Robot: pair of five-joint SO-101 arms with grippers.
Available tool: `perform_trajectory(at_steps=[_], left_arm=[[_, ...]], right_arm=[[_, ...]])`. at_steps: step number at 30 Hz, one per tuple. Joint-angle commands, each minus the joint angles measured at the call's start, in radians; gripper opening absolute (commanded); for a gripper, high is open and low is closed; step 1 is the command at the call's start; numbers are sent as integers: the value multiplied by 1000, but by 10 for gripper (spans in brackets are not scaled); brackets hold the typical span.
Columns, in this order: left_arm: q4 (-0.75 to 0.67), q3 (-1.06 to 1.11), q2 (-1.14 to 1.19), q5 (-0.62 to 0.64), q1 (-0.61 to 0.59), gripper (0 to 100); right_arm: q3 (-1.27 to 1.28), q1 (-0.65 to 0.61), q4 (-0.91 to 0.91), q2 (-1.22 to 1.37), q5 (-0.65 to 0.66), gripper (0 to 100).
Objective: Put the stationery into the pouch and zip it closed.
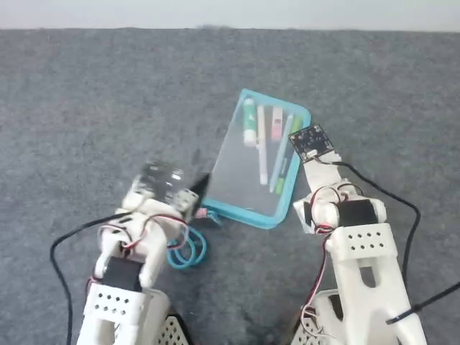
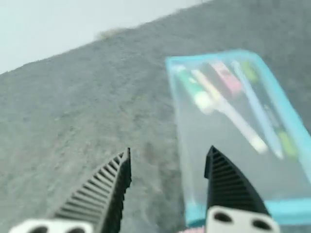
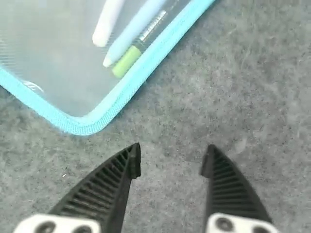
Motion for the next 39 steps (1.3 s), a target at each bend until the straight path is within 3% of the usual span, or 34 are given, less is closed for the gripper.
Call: perform_trajectory(at_steps=[1,5,9,14,18,21,31,34,39], left_arm=[[26,-67,-129,89,-106,239],[141,-62,-310,91,-103,238],[153,-7,-439,91,-104,236],[-2,67,-410,84,-112,236],[-204,203,-422,84,-112,236],[-239,203,-417,84,-114,237],[-132,205,-416,87,-115,237],[5,205,-416,84,-153,237],[269,205,-416,84,-315,237]], right_arm=[[-55,-5,-1,-99,-20,121],[-2,27,-1,-275,-23,55],[137,84,-33,-463,-14,38],[344,133,-74,-684,-12,38],[462,179,-68,-855,-12,38],[563,188,-68,-977,-12,38],[704,186,-42,-1030,-14,38],[704,188,38,-1030,-14,38],[704,189,196,-1030,-14,35]])
